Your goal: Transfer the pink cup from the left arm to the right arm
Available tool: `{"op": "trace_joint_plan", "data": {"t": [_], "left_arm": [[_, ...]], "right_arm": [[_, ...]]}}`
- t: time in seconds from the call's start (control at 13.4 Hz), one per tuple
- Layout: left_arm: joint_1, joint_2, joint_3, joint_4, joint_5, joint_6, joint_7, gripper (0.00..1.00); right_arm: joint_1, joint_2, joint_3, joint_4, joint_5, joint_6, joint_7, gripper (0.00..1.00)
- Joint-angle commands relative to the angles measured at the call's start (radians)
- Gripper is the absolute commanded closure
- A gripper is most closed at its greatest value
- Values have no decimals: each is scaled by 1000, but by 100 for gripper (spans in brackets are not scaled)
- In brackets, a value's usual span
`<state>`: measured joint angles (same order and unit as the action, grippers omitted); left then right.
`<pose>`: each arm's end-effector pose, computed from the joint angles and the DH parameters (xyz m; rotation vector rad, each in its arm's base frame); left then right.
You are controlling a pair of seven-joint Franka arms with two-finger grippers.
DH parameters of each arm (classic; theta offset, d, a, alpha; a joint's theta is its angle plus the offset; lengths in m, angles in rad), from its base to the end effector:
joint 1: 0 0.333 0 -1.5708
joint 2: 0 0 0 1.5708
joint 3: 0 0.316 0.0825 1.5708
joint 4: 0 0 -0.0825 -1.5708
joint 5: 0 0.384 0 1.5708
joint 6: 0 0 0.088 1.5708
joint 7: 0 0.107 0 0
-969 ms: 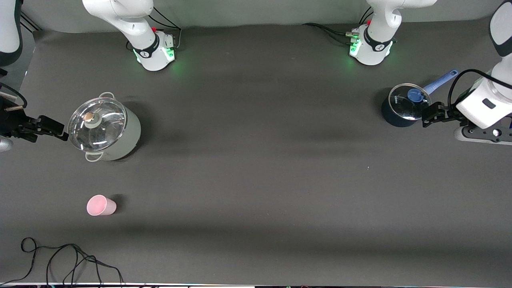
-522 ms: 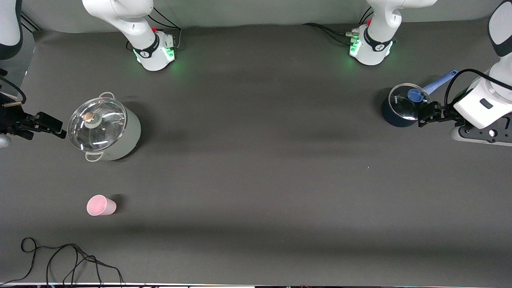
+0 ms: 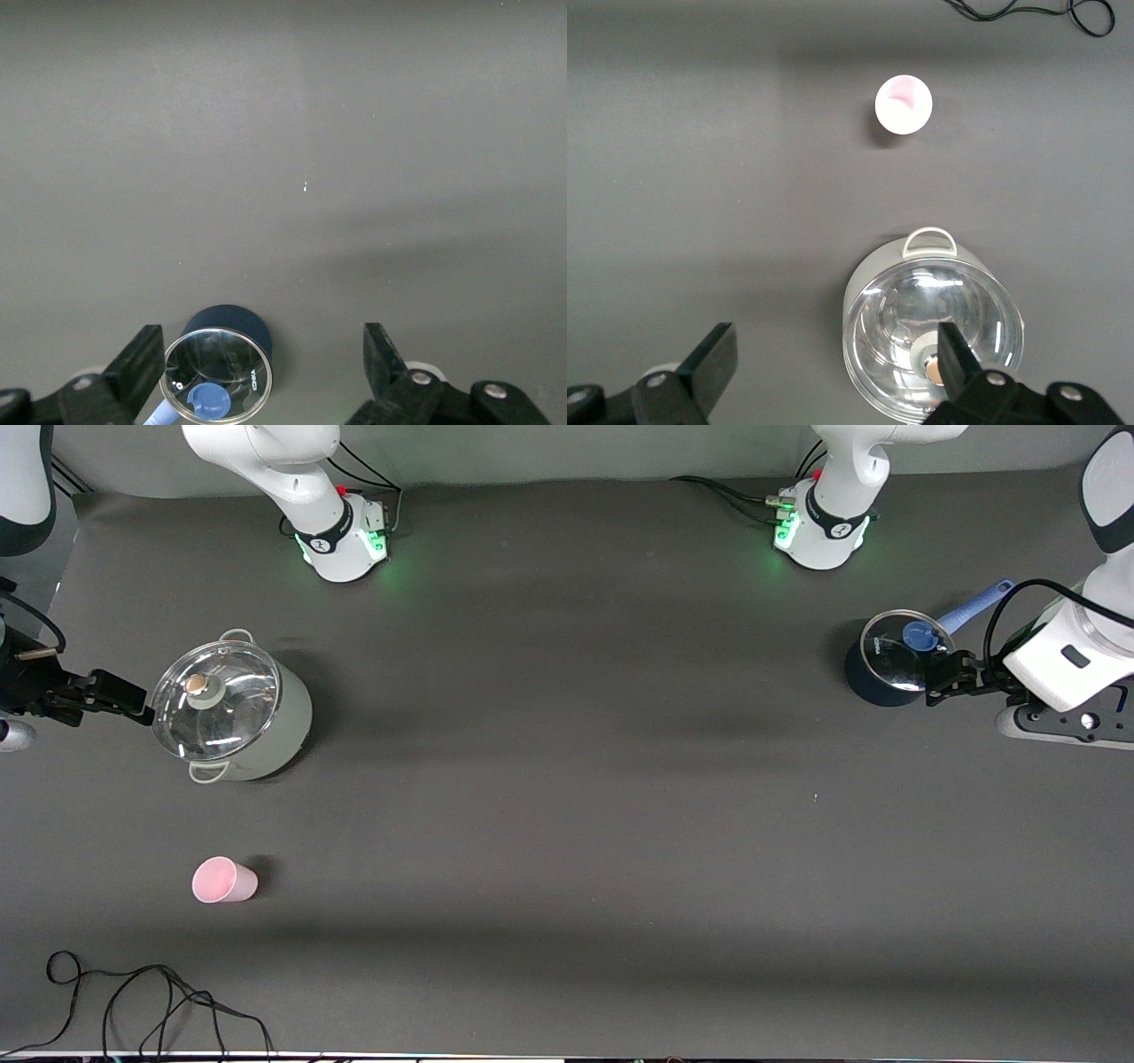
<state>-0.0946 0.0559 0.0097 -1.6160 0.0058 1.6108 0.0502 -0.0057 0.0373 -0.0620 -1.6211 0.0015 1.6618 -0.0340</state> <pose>0.5697 -0.0480 0.5750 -3.1256 0.2121 0.0955 0.5711 -0.0380 0.5876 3.1402 -0.0531 0.0054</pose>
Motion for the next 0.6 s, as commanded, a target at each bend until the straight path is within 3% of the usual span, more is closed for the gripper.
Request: {"op": "trace_joint_plan", "data": {"t": [0.0,0.52], "left_arm": [[-4,-2,10,4,-9,-40,28,0],[-4,4,12,8,3,-54,28,0]], "right_arm": [[9,-10,-9,10,0,-25,17,0],[9,-10,-12,12,0,-25,23,0]]}}
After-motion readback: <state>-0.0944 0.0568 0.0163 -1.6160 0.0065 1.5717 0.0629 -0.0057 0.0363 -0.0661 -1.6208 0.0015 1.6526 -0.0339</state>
